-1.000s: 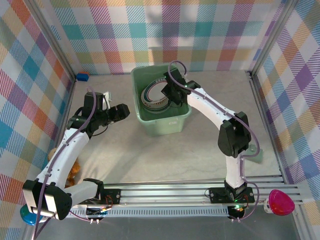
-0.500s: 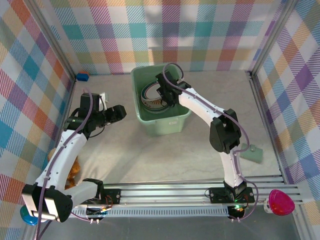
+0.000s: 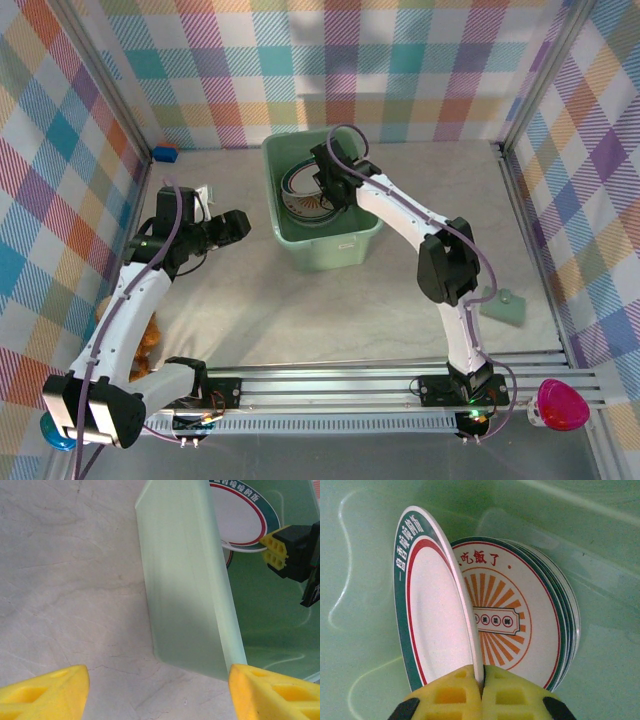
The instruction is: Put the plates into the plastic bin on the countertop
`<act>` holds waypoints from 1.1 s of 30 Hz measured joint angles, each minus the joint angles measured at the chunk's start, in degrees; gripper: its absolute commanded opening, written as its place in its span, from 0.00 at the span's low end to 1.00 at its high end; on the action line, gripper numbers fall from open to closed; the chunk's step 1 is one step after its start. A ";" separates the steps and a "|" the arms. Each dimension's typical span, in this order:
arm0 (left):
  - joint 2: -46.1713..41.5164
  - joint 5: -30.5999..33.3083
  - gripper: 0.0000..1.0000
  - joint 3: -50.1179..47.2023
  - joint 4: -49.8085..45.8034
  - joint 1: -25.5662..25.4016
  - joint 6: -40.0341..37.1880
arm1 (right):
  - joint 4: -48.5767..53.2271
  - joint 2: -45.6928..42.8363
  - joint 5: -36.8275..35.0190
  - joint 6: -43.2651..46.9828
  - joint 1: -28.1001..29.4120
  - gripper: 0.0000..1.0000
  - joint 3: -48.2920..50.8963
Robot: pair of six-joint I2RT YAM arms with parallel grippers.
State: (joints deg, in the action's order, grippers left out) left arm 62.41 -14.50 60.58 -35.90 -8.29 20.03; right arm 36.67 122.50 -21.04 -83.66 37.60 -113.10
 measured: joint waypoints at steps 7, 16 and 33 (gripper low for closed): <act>-1.33 -0.11 0.73 -0.70 0.04 0.26 -0.15 | 4.24 2.47 -2.95 -1.62 2.80 0.00 -3.43; -1.79 -1.01 0.73 -1.18 0.02 0.55 -0.17 | 5.92 4.15 -7.10 -7.04 4.68 0.00 -5.25; -1.79 -1.09 0.74 -1.18 -0.02 1.01 -0.37 | 3.32 6.71 -5.68 -9.90 4.81 0.83 -5.09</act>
State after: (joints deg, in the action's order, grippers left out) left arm 60.62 -15.59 59.40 -35.92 -7.29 19.66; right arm 39.99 129.21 -26.72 -93.56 42.41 -118.19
